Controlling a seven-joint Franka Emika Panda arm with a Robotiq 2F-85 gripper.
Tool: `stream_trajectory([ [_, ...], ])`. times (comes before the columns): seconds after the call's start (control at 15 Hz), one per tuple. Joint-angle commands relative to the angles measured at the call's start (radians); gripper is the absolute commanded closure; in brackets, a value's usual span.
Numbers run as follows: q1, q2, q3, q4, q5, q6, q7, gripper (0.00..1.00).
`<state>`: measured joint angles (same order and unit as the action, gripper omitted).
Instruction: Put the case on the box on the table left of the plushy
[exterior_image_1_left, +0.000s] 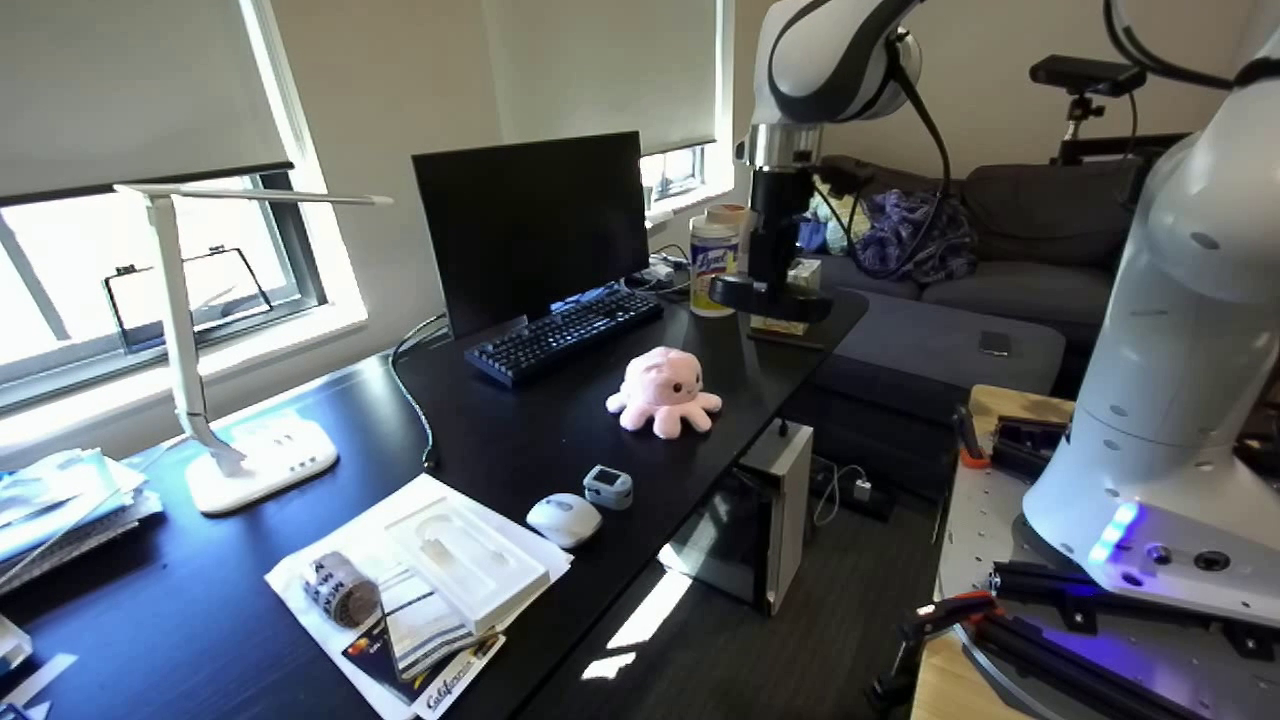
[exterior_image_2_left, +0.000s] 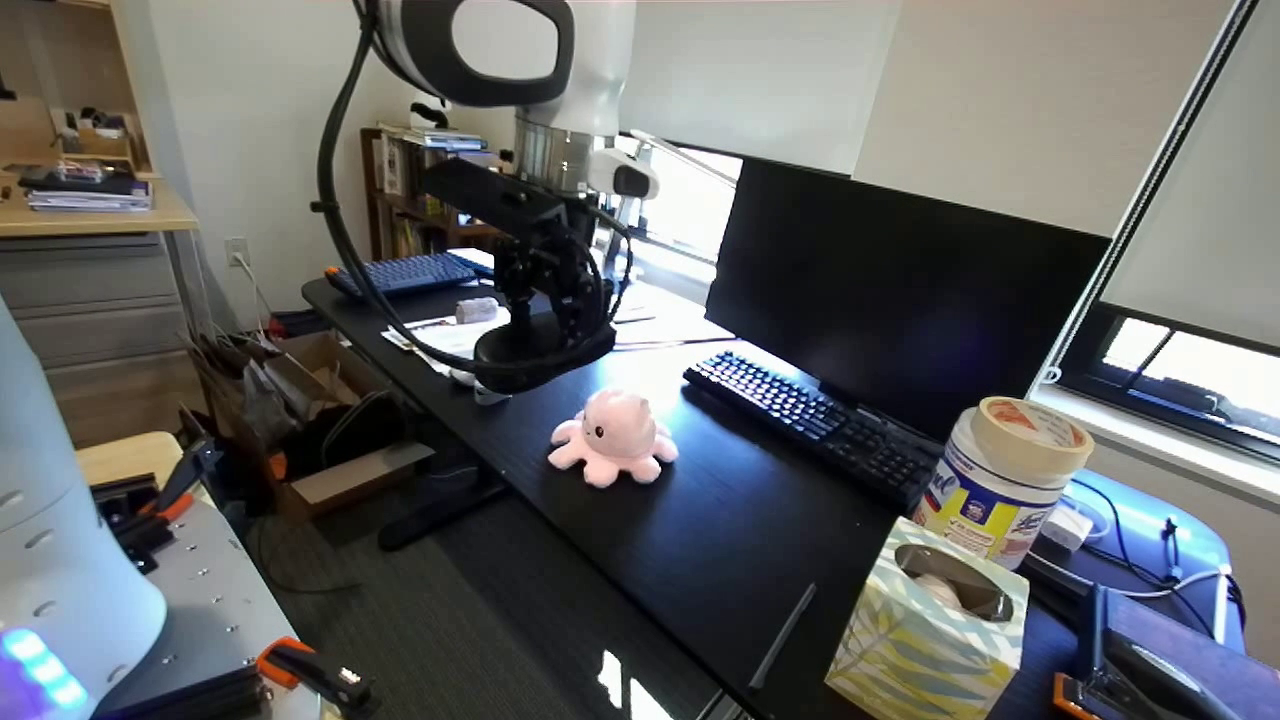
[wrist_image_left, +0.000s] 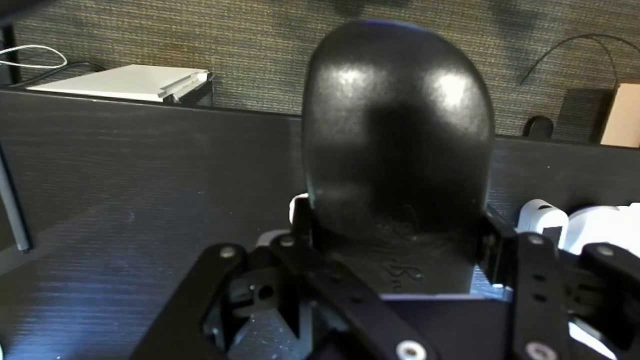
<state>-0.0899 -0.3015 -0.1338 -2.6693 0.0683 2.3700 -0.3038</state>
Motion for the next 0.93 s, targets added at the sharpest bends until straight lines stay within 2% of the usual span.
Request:
stream_trajectory([
  [0.0, 0.009, -0.011, -0.010, -0.004, -0.004, -0.002, 0.004, 0.26],
  [0.07, 0.008, -0.016, -0.013, -0.007, -0.003, -0.002, 0.004, 0.51],
  [0.13, 0.037, 0.005, -0.021, 0.001, 0.034, -0.016, -0.043, 0.51],
  [0.33, 0.123, 0.098, 0.015, 0.029, 0.119, 0.028, -0.034, 0.51],
  [0.47, 0.177, 0.159, 0.040, 0.062, 0.173, 0.009, -0.047, 0.51],
  [0.67, 0.212, 0.265, 0.086, 0.123, 0.236, 0.036, -0.048, 0.51],
  [0.8, 0.212, 0.355, 0.115, 0.181, 0.273, 0.064, -0.044, 0.51],
  [0.87, 0.203, 0.397, 0.132, 0.204, 0.269, 0.098, -0.001, 0.51],
])
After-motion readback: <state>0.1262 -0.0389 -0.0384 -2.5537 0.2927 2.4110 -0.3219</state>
